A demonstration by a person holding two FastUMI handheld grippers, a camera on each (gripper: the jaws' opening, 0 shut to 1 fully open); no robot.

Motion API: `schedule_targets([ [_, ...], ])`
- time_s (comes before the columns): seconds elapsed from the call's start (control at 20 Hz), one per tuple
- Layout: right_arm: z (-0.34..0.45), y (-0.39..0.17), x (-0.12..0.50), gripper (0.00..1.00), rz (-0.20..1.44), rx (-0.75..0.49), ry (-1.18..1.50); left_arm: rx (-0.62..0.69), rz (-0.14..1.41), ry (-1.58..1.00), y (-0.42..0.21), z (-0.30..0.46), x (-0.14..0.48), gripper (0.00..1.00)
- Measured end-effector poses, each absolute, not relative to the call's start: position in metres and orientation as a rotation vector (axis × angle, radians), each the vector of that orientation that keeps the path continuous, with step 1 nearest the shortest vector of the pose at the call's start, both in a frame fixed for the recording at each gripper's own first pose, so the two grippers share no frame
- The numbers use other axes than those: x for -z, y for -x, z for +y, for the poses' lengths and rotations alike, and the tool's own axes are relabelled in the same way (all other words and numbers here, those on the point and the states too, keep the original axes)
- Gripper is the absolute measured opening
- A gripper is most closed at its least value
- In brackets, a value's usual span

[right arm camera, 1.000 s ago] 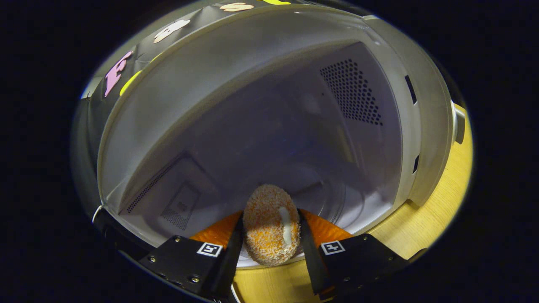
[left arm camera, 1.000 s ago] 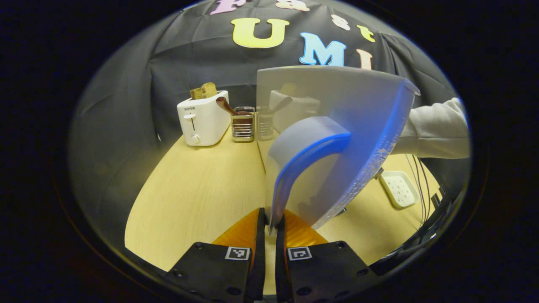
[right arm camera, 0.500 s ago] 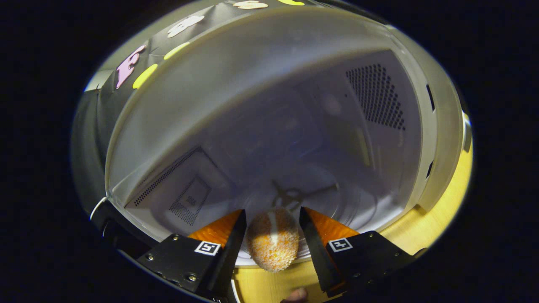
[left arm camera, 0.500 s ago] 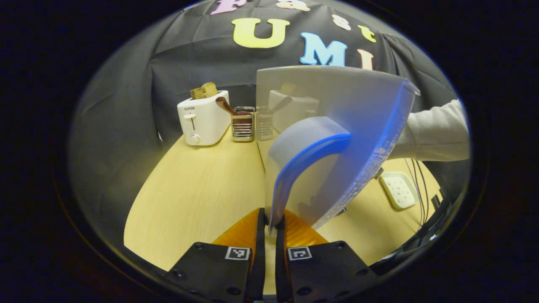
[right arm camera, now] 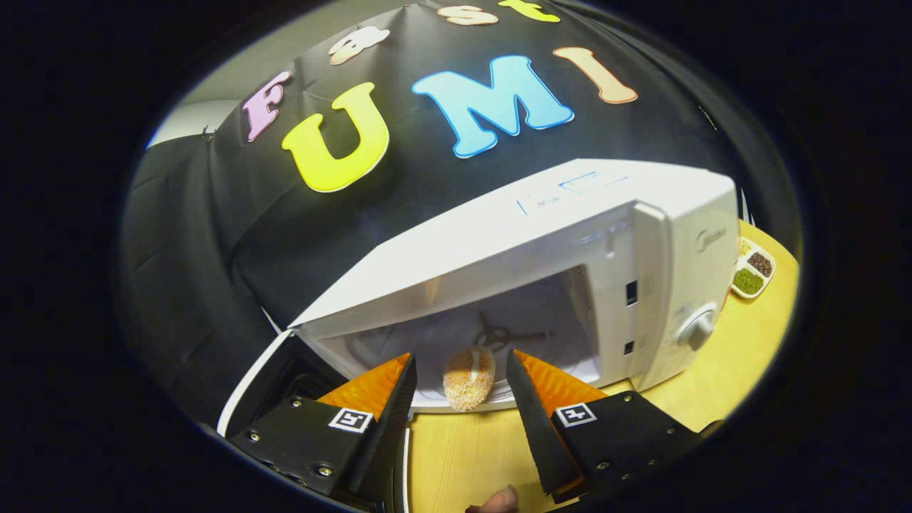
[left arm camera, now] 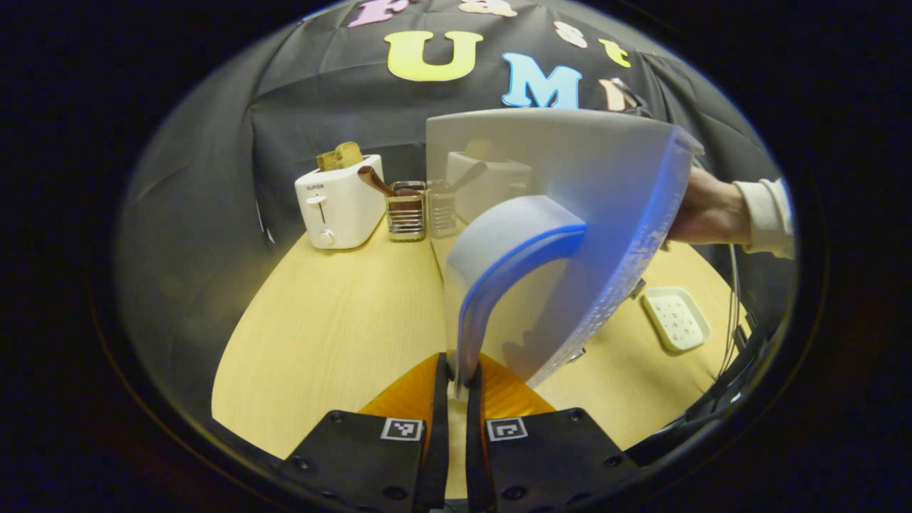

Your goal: Open the microwave oven with the left hand, put the food in, and close the microwave oven.

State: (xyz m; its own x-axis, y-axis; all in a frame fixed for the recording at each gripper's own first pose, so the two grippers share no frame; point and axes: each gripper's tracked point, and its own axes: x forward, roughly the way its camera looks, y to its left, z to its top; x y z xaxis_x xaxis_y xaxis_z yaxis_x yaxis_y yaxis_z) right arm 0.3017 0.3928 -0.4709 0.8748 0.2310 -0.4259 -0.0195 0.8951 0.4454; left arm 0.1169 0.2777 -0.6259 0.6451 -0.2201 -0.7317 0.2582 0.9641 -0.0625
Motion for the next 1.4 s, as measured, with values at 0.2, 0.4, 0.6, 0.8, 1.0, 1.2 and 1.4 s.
schedule_targets([
  [0.2,0.368,-0.264,0.440,0.78,0.501,-0.150,-0.410,0.276,0.832,-0.043,-0.117,0.271,0.625,0.18],
  [0.4,0.350,-0.227,0.415,0.78,0.514,-0.181,-0.388,0.311,0.833,-0.067,-0.114,0.250,0.623,0.25],
  [0.6,0.325,-0.193,0.383,0.78,0.483,-0.220,-0.338,0.387,0.791,-0.117,-0.119,0.217,0.612,0.21],
  [0.8,0.295,-0.165,0.362,0.78,0.463,-0.219,-0.335,0.495,0.776,-0.096,-0.126,0.170,0.602,0.38],
  [1.0,0.264,-0.150,0.352,0.78,0.448,-0.188,-0.327,0.554,0.739,-0.102,-0.143,0.138,0.589,0.61],
  [1.2,0.242,-0.142,0.335,0.78,0.415,-0.157,-0.352,0.578,0.688,-0.103,-0.157,0.121,0.556,0.74],
  [1.4,0.230,-0.136,0.318,0.78,0.387,-0.146,-0.367,0.590,0.611,-0.080,-0.166,0.114,0.497,0.77],
])
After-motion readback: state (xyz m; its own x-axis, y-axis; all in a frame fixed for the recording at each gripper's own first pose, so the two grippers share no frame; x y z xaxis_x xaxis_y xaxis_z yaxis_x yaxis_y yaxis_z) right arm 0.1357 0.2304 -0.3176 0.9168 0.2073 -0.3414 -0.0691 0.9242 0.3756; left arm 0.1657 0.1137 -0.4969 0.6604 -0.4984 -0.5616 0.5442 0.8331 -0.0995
